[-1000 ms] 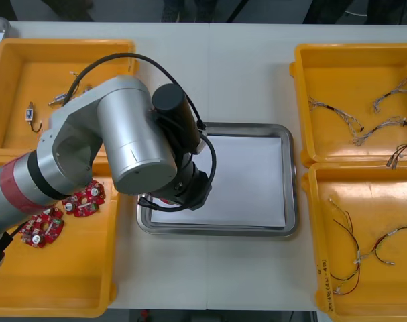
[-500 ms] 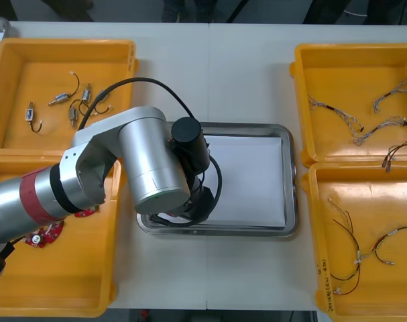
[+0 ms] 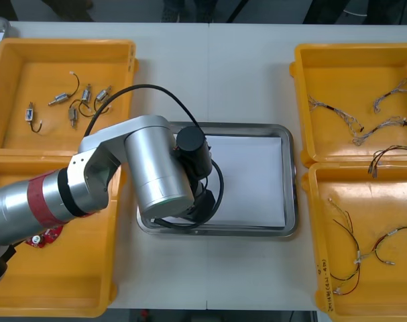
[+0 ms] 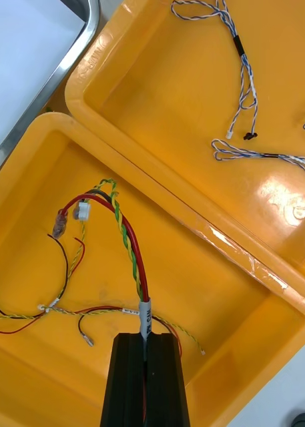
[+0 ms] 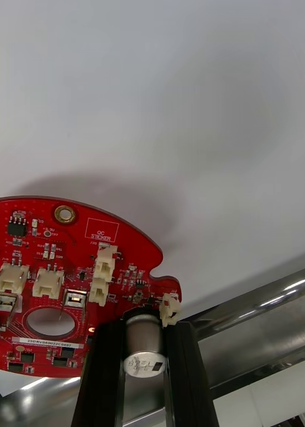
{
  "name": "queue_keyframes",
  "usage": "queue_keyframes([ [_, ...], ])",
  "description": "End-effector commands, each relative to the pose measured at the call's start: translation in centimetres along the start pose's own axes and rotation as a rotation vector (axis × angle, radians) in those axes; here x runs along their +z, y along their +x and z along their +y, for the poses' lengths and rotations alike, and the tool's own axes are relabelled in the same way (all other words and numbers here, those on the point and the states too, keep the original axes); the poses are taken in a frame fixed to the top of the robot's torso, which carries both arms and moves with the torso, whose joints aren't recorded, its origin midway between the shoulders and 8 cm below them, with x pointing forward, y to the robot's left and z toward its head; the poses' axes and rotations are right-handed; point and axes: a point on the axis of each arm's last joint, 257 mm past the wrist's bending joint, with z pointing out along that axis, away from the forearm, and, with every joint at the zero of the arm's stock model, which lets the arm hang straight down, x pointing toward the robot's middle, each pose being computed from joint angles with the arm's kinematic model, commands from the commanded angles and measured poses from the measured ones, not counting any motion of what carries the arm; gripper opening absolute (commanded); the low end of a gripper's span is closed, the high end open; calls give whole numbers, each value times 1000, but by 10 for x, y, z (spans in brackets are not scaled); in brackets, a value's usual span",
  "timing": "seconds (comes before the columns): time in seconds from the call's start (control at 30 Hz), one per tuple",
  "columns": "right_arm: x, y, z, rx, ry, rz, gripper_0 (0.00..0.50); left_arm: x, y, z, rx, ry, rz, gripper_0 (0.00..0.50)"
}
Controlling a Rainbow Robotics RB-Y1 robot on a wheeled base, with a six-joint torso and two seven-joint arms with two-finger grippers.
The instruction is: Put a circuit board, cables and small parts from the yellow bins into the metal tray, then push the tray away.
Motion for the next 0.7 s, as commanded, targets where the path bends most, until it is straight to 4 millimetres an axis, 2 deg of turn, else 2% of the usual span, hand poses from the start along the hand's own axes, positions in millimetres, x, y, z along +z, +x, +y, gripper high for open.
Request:
queue_keyframes([
  [0.03, -10, -8, -4, -83, 42, 2, 0, -8, -13, -21, -45, 22, -43, 8],
  [0.07, -10, -9, -5, -86, 46, 1, 0, -8, -13, -20, -46, 22, -41, 27],
  [0.1, -10, -9, -3, -92, 44, 1, 0, -9, -14, -21, -48, 22, -44, 90],
  [0.13, -10, -9, -3, -94, 44, 1, 0, -8, -13, -21, -48, 23, -42, 131],
  [0.17, -10, -9, -2, -97, 45, 2, 0, -9, -14, -21, -51, 24, -44, 221],
  [0.2, -10, -9, -3, -100, 49, 2, 0, -8, -14, -21, -52, 26, -43, 285],
  [0.23, -10, -10, -2, -102, 50, 2, 0, -8, -13, -22, -52, 27, -43, 315],
  [0.27, -10, -10, -2, -107, 56, 3, 0, -8, -15, -22, -53, 28, -47, 382],
  [0.3, -10, -10, -2, -111, 59, 4, 0, -8, -15, -22, -56, 30, -48, 428],
  [0.47, -10, -12, -1, -122, 68, 3, 0, -9, -16, -23, -60, 31, -52, 498],
  [0.57, -10, -12, 0, -122, 66, 3, 0, -12, -18, -22, -66, 33, -60, 500],
  [0.7, -10, -12, 0, -125, 67, 2, 0, -26, -23, -19, -74, 41, -82, 500],
])
